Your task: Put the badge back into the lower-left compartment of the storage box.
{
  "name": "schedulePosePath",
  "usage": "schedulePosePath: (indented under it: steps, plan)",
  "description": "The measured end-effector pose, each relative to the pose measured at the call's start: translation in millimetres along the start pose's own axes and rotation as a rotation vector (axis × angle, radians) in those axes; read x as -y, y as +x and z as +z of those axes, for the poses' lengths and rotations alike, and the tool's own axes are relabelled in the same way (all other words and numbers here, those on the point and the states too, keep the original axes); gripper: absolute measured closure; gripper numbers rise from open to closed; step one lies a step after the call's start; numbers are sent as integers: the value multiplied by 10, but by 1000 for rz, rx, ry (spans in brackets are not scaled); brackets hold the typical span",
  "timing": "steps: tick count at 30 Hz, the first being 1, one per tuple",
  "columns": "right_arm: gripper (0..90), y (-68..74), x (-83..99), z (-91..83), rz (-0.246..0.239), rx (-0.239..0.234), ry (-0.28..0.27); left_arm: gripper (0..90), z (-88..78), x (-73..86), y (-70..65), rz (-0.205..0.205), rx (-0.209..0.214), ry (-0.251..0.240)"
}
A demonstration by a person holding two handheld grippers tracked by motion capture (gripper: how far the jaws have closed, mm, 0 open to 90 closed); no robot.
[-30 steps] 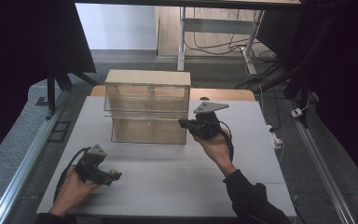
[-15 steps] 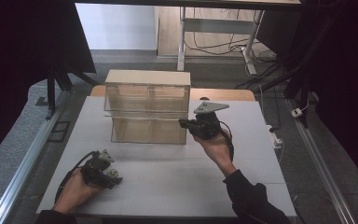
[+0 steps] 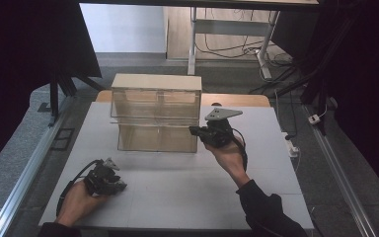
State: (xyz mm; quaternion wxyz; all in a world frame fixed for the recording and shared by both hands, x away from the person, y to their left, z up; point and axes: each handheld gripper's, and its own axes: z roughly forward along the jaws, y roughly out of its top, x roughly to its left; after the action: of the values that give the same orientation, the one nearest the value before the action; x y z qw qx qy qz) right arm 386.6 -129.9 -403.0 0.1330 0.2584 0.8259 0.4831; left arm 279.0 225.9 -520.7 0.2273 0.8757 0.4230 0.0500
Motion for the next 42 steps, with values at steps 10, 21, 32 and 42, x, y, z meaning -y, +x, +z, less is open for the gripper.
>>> schedulePosePath:
  steps: [10, 21, 32, 42]
  plan:
    - [898, -2, 3, -2, -3, 1, 0, 570, -153, 3, 34, -33, 33, -138]
    - [898, -2, 6, -1, -9, 1, -5, 570, -276, -56, 18, -22, 70, -239]
    - [898, 1, 11, 10, -8, 1, -5, 571, -403, -109, 50, -32, 49, -359]
    - [898, 4, 10, 9, -14, 1, -2, 571, -429, -190, 91, -43, 2, -396]
